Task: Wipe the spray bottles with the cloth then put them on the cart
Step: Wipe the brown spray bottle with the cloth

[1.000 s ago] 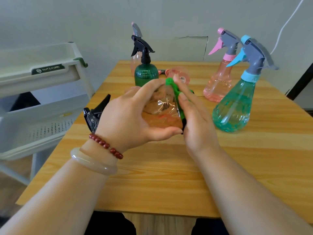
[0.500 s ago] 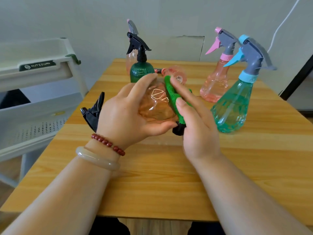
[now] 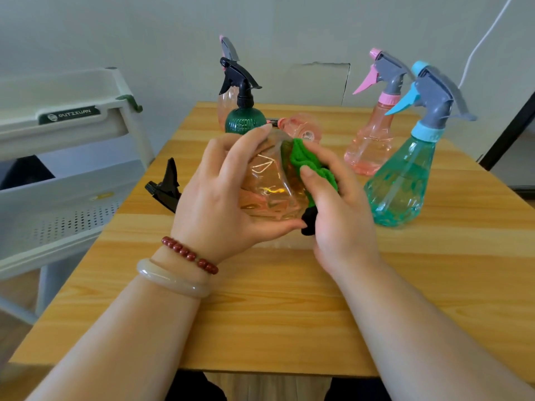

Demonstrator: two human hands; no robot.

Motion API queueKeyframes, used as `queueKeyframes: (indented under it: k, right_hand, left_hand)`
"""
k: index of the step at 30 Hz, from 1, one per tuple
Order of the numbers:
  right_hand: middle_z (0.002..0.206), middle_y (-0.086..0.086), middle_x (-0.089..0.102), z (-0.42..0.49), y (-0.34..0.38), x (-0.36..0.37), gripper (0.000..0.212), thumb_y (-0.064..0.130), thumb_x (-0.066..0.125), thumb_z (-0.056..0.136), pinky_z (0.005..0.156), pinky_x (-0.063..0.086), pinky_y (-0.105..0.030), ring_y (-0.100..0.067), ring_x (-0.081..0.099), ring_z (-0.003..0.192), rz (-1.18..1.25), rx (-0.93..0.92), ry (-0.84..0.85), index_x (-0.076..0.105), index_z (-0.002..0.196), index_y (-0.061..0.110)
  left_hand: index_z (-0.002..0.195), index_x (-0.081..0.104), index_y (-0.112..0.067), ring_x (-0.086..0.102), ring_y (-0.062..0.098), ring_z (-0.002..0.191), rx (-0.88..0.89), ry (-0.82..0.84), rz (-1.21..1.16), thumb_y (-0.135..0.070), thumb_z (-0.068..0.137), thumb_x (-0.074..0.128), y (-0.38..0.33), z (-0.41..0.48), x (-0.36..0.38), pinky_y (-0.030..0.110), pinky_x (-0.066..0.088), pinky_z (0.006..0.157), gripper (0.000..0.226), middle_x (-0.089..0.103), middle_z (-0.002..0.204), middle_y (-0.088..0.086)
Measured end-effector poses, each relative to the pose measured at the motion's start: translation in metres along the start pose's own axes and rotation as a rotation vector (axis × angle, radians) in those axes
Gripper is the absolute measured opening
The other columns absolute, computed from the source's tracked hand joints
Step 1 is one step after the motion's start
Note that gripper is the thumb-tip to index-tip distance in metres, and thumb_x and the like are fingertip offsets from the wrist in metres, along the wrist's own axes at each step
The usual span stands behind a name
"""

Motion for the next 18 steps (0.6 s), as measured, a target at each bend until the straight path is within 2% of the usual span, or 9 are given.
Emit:
queueKeyframes:
  k: [3,5,7,10,12,14,18]
  right_hand:
    - [0.115,0.014,0.069,-0.001,0.011,0.0,0.031,0.016,0.059,0.086,0.098,0.048,-0.027,-0.006,0.061,0.115,-0.105,-0.099,0.029,0.068,0.109,0.034]
    - [0.121,0.014,0.066,-0.003,0.015,0.003,0.033,0.012,0.059,0.087,0.097,0.045,-0.017,-0.002,0.057,0.119,-0.198,-0.161,0.074,0.066,0.111,0.033]
    - [0.126,0.011,0.064,-0.006,0.017,0.007,0.036,0.006,0.059,0.089,0.099,0.044,-0.018,-0.003,0.055,0.122,-0.246,-0.206,0.116,0.064,0.115,0.031]
    - [0.127,0.011,0.062,-0.009,0.02,0.011,0.043,-0.006,0.055,0.089,0.103,0.042,-0.019,-0.004,0.053,0.126,-0.27,-0.262,0.148,0.062,0.118,0.026]
    - [0.126,0.012,0.063,-0.007,0.016,0.011,0.043,-0.006,0.054,0.09,0.103,0.044,-0.022,-0.003,0.054,0.124,-0.268,-0.215,0.148,0.063,0.119,0.026]
    - [0.122,0.014,0.065,-0.004,0.006,0.007,0.041,-0.001,0.054,0.093,0.1,0.047,-0.024,-0.001,0.057,0.118,-0.261,-0.089,0.123,0.065,0.119,0.028]
    - [0.102,0.025,0.068,0.001,-0.015,-0.006,0.032,0.011,0.058,0.095,0.08,0.049,-0.014,0.009,0.061,0.096,-0.302,0.125,-0.004,0.07,0.112,0.035]
  left_hand:
    - [0.148,0.035,-0.023,0.049,0.007,0.129,-0.062,0.001,-0.078,-0.086,0.068,0.056,0.0,0.001,-0.004,0.018,0.044,0.102,0.103,0.051,0.142,0.006]
    - [0.145,0.043,-0.019,0.06,0.011,0.118,-0.113,-0.009,-0.112,-0.081,0.074,0.054,0.002,0.0,-0.005,0.03,0.053,0.095,0.095,0.061,0.131,0.0]
    - [0.138,0.052,-0.014,0.065,0.013,0.107,-0.106,-0.016,-0.072,-0.072,0.077,0.057,0.001,-0.001,-0.004,0.036,0.057,0.085,0.085,0.067,0.12,-0.001]
    - [0.13,0.059,-0.012,0.067,0.017,0.098,-0.071,-0.01,-0.027,-0.068,0.078,0.056,0.0,-0.002,-0.001,0.039,0.058,0.077,0.077,0.069,0.112,0.0]
    - [0.127,0.062,-0.013,0.068,0.017,0.094,-0.08,-0.009,-0.019,-0.069,0.078,0.055,0.003,-0.003,0.0,0.039,0.058,0.073,0.075,0.07,0.108,-0.001]
    - [0.125,0.064,-0.015,0.069,0.017,0.088,-0.093,0.015,0.032,-0.069,0.078,0.054,0.006,-0.004,0.003,0.037,0.058,0.069,0.073,0.071,0.103,-0.002]
    - [0.119,0.067,-0.019,0.067,0.018,0.076,-0.108,0.06,0.129,-0.069,0.079,0.049,0.01,-0.005,0.011,0.026,0.05,0.061,0.066,0.07,0.09,-0.005]
Point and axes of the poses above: each hand's wrist, its own z-axis towards the middle knuckle, its own x-axis out of the palm, y = z × x, the point moved 8 cm from there along z, towards the middle knuckle
